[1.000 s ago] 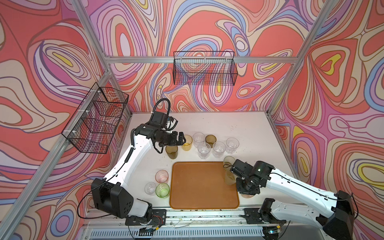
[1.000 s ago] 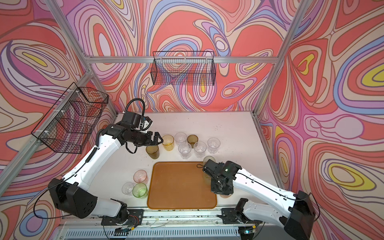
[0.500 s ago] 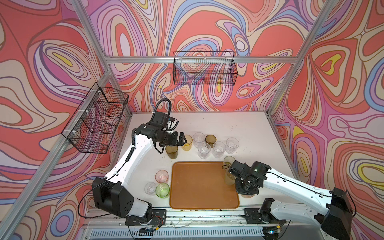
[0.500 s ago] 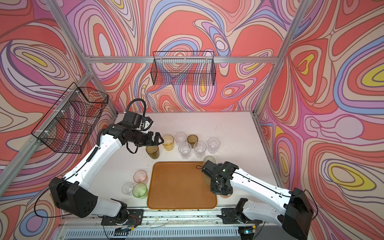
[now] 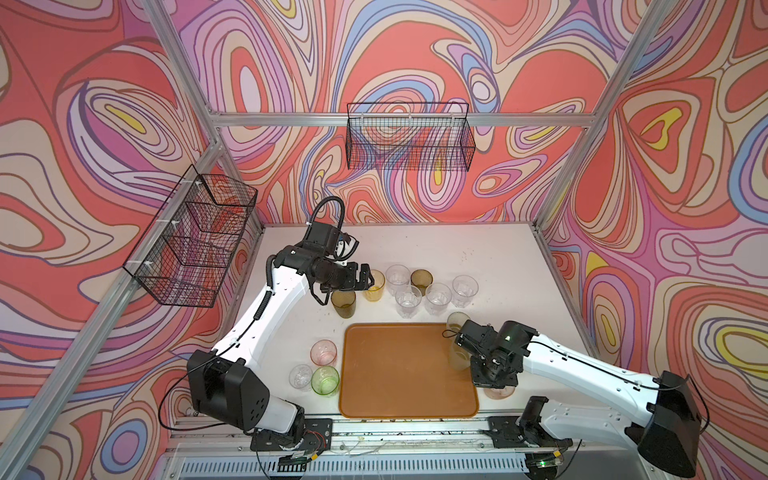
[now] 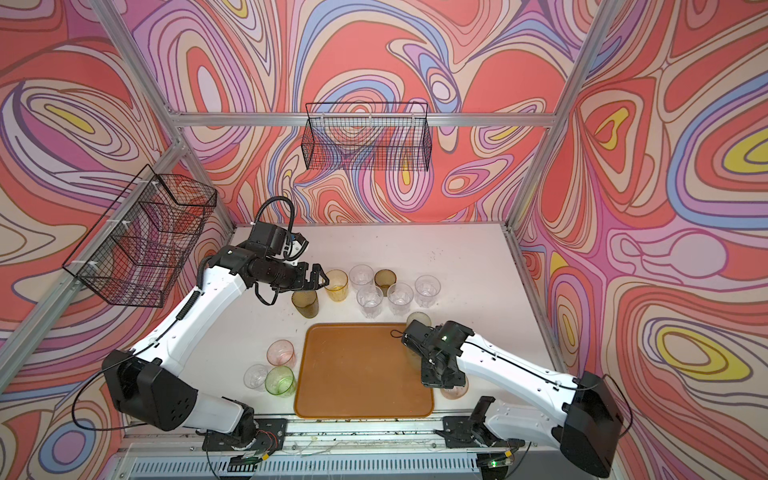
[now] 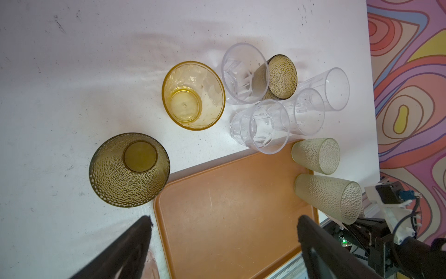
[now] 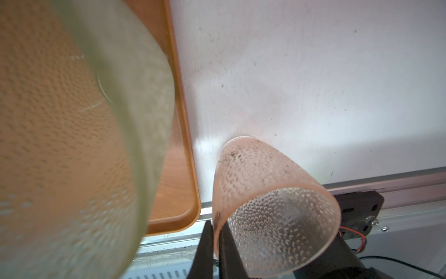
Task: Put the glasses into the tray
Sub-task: 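Move the held pale green glass toward the tray edge nearest the robot, then lower the pale green glass onto the tray and open the right gripper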
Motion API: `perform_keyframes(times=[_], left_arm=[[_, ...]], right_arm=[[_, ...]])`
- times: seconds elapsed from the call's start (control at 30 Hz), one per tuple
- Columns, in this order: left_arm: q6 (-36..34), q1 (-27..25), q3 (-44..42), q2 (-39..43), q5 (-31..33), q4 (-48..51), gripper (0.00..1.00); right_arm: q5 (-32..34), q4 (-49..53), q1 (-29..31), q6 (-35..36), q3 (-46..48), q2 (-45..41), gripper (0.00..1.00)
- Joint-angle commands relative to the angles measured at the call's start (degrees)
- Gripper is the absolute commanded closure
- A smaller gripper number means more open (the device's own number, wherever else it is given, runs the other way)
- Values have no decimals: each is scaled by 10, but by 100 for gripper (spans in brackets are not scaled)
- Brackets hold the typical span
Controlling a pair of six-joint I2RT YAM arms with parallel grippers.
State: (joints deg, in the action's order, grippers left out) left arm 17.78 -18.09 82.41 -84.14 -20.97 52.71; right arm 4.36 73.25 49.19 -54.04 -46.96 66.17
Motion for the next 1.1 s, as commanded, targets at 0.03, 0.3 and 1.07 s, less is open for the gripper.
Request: perform_keyframes(times=[0.03, 0.3, 1.07], left_arm=[[-5, -4, 14, -3, 5, 2, 3], [-18, -4, 17, -3, 24, 12, 3], [-11, -4, 10, 3, 19, 6, 3]], right_arm=[[30, 49, -1, 14, -45, 22, 100], [-10, 77, 1, 15, -106, 20, 100], [-33, 37, 106, -73, -141, 62, 100]])
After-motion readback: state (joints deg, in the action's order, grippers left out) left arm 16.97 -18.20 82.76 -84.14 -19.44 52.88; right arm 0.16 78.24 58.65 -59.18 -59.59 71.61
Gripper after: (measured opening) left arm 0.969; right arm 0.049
